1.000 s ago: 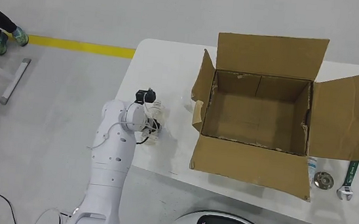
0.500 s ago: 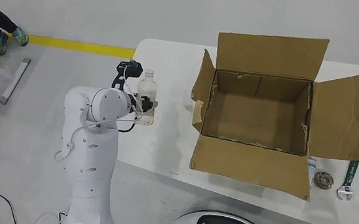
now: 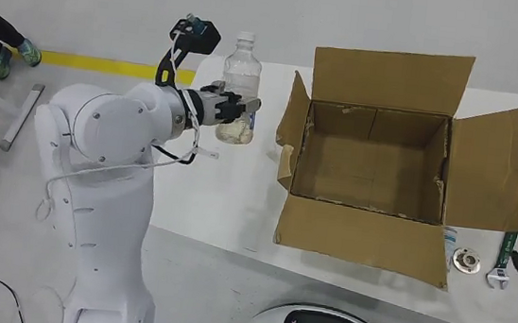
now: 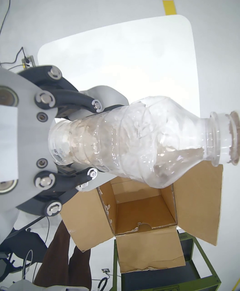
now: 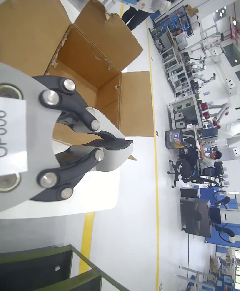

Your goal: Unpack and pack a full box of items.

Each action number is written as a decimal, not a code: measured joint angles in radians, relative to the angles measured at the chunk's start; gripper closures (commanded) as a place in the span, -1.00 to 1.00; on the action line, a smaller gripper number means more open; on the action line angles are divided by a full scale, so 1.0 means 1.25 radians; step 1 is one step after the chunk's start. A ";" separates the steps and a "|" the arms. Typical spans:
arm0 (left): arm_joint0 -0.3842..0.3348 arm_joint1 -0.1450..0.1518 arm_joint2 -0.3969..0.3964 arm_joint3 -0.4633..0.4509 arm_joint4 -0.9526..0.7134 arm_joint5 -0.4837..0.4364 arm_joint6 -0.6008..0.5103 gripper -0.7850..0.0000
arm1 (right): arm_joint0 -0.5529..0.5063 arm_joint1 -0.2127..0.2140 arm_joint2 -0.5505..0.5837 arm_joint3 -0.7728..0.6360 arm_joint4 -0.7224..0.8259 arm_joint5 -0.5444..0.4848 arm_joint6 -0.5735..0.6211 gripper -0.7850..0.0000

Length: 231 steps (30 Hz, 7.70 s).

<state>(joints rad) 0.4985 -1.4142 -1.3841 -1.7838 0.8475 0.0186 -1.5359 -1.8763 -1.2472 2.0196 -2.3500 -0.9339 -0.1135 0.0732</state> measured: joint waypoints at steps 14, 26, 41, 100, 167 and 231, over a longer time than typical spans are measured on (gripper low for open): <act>-0.002 0.005 0.006 -0.007 0.001 -0.004 0.000 1.00 | -0.012 -0.007 -0.117 0.048 -0.144 0.069 0.039 1.00; -0.063 -0.005 0.114 0.030 -0.152 -0.028 0.066 1.00 | -0.015 -0.011 -0.129 0.037 -0.139 0.073 0.044 1.00; -0.177 -0.049 0.362 0.316 -0.249 -0.022 0.168 1.00 | -0.054 -0.022 0.040 0.014 0.032 0.098 0.020 1.00; -0.324 -0.222 0.687 0.779 -0.354 0.256 0.230 1.00 | -0.020 -0.041 0.142 0.080 0.082 0.058 0.048 1.00; -0.095 -0.082 0.264 0.077 0.097 0.147 -0.001 -1.00 | -0.150 -0.036 0.099 0.021 0.000 -0.046 0.561 0.22; -0.046 -0.049 0.199 0.028 0.138 0.145 0.000 -1.00 | -0.018 -0.035 -0.024 0.119 0.237 0.190 0.536 0.07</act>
<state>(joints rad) 0.4406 -1.4753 -1.1349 -1.7482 1.0205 0.2000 -1.5359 -1.8983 -1.2906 1.9899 -2.2010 -0.6374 0.1239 0.7437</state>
